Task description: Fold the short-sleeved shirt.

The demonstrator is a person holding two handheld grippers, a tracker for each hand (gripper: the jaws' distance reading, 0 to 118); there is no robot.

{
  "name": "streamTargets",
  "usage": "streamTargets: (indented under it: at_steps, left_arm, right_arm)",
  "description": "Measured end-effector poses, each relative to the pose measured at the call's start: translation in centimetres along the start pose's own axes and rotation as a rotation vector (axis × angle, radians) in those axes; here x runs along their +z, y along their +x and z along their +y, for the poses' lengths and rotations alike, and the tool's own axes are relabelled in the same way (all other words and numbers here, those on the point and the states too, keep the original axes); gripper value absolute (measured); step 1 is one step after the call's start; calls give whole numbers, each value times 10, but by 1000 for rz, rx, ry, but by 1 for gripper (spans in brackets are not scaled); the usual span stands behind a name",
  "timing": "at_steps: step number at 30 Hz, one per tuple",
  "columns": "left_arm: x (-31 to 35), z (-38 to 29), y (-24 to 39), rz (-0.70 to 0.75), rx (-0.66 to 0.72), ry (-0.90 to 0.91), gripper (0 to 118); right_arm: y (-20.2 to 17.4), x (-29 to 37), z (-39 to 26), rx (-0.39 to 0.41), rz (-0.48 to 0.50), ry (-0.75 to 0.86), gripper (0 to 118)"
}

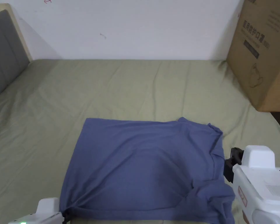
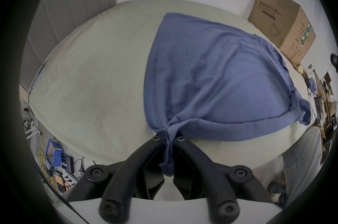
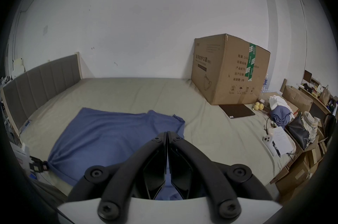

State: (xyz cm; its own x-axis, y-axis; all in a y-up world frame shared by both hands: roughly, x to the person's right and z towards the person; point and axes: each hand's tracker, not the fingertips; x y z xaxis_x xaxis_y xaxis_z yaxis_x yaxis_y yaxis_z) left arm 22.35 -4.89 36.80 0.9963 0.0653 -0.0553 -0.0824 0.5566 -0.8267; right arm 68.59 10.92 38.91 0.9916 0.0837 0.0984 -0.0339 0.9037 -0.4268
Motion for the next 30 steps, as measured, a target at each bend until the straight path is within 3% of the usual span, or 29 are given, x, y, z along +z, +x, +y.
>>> streamTargets:
  at_steps: [3,4,5,6,7,8,14,16,17,19,30]
  left_arm:
    - [12,2,3,1,-16,35,3]
    - [15,3,3,1,-14,47,3]
    - [10,3,-4,-6,-6,54,3]
    - [12,4,-4,-12,1,61,3]
    - [15,5,-5,-14,5,67,3]
    - [16,6,-4,-14,5,72,3]
    - [12,13,-6,-14,-13,80,3]
    - [12,13,-7,-13,-12,85,3]
    - [15,15,-3,-14,-12,85,3]
    - [14,16,-3,-11,-11,80,3]
    - [21,62,1,-21,8,114,3]
  right_arm:
    - [9,-15,-22,-19,-10,-137,6]
    - [12,-22,-33,-13,-20,-191,16]
    - [14,-28,-43,1,-23,-256,37]
    - [16,-35,-55,-5,-32,-320,65]
    - [17,-40,-69,-21,-19,-371,79]
    - [18,-44,-81,-24,-9,-409,84]
    - [15,-61,-134,-18,16,-537,82]
    - [15,-63,-142,-26,31,-541,71]
    - [15,-65,-144,-25,34,-546,59]
    - [10,-61,-140,-12,44,-542,8]
    - [19,-49,-78,-11,78,-395,6]
